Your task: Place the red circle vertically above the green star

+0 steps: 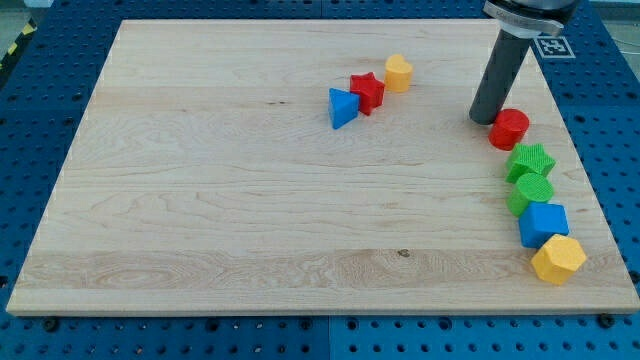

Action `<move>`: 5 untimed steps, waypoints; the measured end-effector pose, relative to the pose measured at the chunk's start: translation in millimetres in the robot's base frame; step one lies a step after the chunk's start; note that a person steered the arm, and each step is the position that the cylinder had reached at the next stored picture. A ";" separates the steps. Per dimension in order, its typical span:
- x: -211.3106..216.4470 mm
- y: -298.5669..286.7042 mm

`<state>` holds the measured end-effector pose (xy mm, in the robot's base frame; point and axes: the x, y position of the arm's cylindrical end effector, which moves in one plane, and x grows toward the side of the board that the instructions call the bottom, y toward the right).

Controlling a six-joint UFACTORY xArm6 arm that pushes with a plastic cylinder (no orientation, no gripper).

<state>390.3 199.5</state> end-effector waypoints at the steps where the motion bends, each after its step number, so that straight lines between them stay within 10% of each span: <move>1: 7.5 4.5; 5: 2.5 6.0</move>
